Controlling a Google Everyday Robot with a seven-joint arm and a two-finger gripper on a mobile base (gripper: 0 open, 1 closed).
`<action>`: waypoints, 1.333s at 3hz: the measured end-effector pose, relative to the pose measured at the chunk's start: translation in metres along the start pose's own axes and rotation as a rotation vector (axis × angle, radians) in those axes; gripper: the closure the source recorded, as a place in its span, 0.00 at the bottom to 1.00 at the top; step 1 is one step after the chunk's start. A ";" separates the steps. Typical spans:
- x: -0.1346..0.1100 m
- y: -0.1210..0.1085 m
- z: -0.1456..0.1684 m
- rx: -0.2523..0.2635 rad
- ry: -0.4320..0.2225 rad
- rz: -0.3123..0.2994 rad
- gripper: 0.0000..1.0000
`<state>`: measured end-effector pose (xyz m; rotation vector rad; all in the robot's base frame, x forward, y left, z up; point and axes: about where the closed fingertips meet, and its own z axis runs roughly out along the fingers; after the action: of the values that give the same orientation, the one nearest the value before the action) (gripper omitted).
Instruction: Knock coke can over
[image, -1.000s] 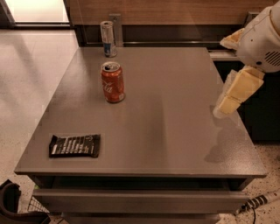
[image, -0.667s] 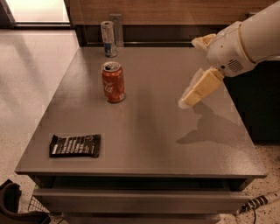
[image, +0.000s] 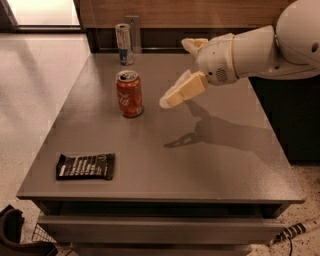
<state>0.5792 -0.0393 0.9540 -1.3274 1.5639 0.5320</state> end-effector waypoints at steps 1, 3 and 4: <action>-0.009 -0.003 0.021 -0.015 -0.068 0.024 0.00; 0.005 0.002 0.037 -0.036 -0.112 0.070 0.00; 0.021 0.007 0.057 -0.063 -0.175 0.125 0.00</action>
Offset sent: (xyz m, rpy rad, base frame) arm 0.0102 0.0211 -0.0025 0.0762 0.0104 0.0180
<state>0.5967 -0.0007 0.9097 -1.2013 1.5015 0.7603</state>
